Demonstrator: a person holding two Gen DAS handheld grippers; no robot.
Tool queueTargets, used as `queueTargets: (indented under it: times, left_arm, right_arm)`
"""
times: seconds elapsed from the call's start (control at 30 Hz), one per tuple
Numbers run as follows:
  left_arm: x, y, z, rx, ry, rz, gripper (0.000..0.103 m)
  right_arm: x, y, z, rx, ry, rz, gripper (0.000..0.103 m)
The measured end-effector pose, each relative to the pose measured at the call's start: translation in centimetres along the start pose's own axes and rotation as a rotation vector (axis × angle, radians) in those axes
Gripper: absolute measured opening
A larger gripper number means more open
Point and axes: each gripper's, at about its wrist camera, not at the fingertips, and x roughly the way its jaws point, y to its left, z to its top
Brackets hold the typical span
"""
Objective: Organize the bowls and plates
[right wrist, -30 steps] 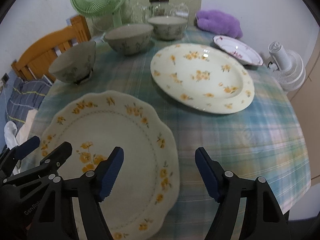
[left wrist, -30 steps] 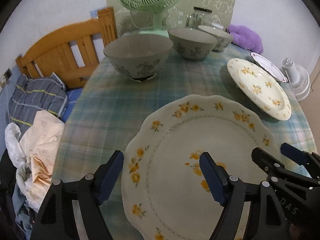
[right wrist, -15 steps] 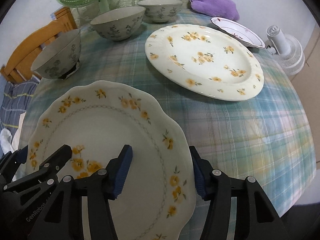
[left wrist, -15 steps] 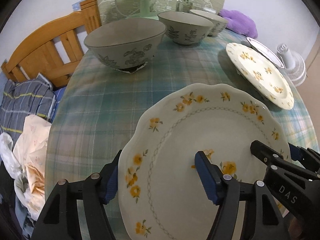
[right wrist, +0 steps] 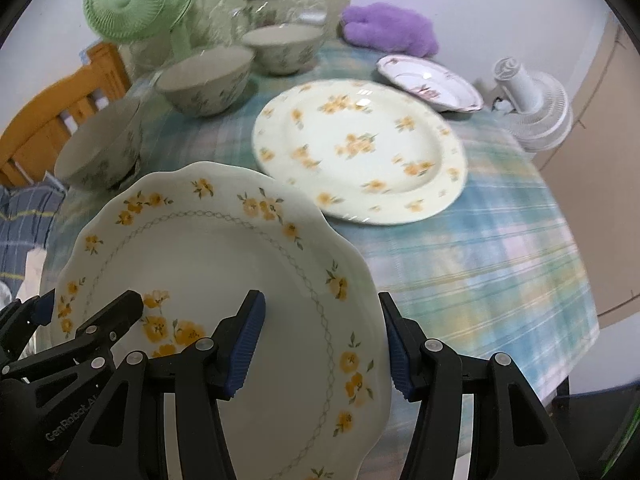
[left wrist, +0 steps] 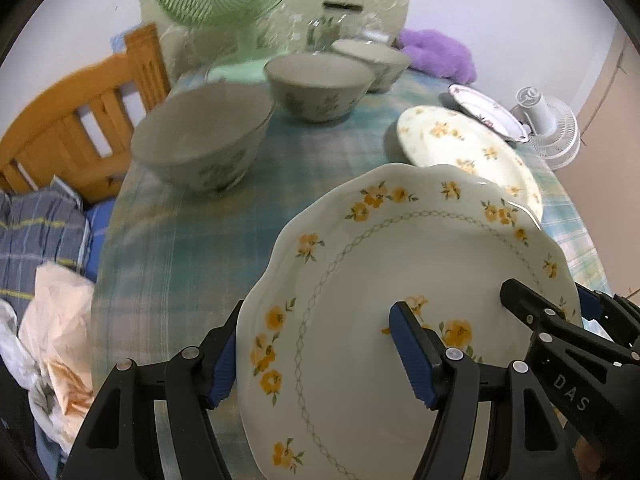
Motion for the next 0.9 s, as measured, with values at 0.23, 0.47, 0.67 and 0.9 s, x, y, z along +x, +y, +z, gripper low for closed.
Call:
queueTargets:
  times: [0.23, 0.47, 0.67, 0.9]
  left_arm:
    - [0.0, -3.1, 0.5, 0.014, -0.018, 0.003, 0.069]
    - [0.5, -8.3, 1.4, -0.004, -0.016, 0.002, 0.070]
    - [1.3, -13.1, 2.0, 0.009, -0.013, 0.012, 0.070]
    - [2.6, -17.7, 2.7, 0.007, -0.005, 0.030, 0.071]
  right_arm:
    - [-0.6, -3.1, 0.1, 0.031, -0.034, 0.000, 0.060]
    - [-0.7, -8.2, 1.4, -0.003, -0.054, -0.003, 0.060]
    - [-0.2, -13.4, 2.2, 0.006, -0.048, 0.000, 0.060]
    - [0.9, -18.3, 3.1, 0.014, -0.040, 0.021, 0.060]
